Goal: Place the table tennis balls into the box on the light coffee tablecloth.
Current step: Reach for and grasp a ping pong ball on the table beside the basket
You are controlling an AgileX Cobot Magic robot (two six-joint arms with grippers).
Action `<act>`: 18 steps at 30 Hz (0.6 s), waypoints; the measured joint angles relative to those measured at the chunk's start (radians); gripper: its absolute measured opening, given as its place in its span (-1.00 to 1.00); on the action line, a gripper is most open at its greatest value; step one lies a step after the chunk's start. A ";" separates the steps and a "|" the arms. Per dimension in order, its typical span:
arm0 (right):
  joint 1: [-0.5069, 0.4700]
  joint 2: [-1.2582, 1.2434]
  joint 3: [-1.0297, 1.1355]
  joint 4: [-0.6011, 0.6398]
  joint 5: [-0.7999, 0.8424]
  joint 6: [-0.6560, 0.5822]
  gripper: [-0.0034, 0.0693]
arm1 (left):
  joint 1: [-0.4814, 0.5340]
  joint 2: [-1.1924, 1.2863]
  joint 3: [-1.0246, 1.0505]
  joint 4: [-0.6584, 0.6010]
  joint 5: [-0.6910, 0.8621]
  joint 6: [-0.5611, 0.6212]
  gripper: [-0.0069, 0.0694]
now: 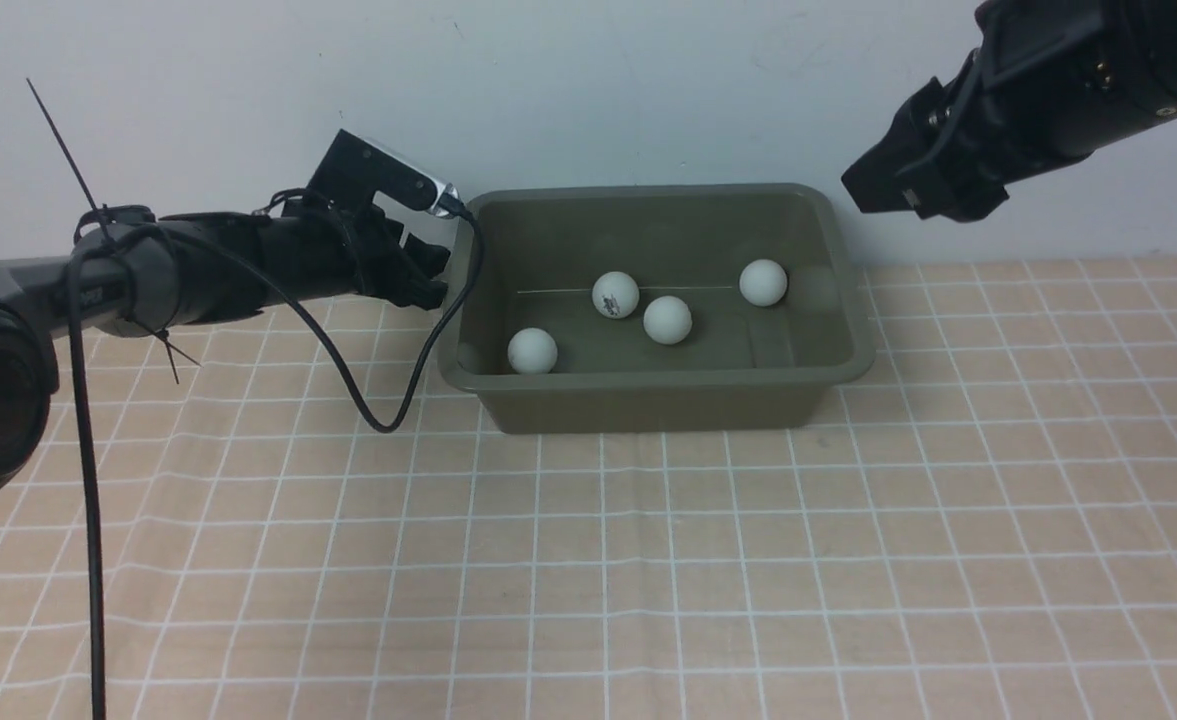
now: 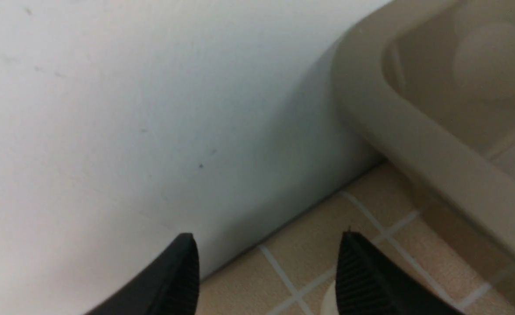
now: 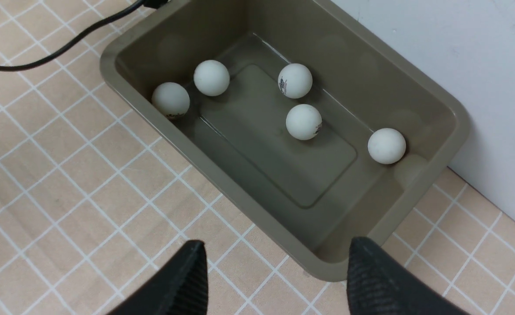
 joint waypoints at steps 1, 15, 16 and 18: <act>0.000 0.000 0.000 0.000 0.000 0.000 0.19 | 0.000 0.003 0.000 0.000 0.000 -0.009 0.10; 0.000 0.000 0.000 -0.003 0.002 0.000 0.19 | -0.019 -0.002 -0.001 0.049 0.030 -0.237 0.33; 0.000 0.000 0.000 -0.003 0.002 0.000 0.19 | -0.019 -0.010 -0.001 0.058 0.037 -0.255 0.33; 0.000 0.000 0.000 -0.003 0.002 0.000 0.19 | -0.019 -0.031 -0.001 0.078 0.059 -0.283 0.33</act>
